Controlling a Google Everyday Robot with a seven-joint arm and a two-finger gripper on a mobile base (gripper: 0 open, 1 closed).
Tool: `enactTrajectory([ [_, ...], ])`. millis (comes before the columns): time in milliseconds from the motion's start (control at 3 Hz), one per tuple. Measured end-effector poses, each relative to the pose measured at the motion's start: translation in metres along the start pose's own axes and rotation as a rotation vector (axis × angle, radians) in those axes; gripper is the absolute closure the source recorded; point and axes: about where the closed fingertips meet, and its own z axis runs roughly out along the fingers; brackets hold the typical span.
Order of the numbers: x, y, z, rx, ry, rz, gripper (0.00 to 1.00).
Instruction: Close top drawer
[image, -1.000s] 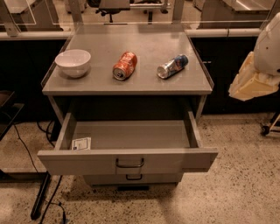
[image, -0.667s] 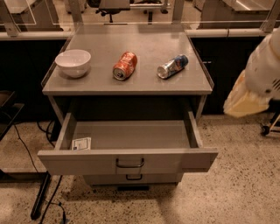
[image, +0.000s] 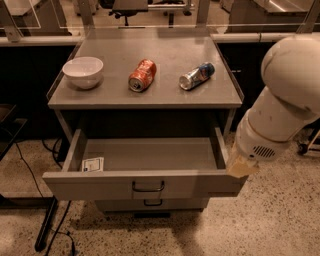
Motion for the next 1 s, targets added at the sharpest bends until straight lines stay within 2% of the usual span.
enactTrajectory([
  [333, 0.001, 0.003, 0.007, -0.012, 0.005, 0.001, 1.00],
  [667, 0.005, 0.007, 0.045, -0.061, 0.019, 0.024, 1.00],
  [1000, 0.008, -0.003, 0.090, -0.047, 0.025, 0.058, 1.00],
])
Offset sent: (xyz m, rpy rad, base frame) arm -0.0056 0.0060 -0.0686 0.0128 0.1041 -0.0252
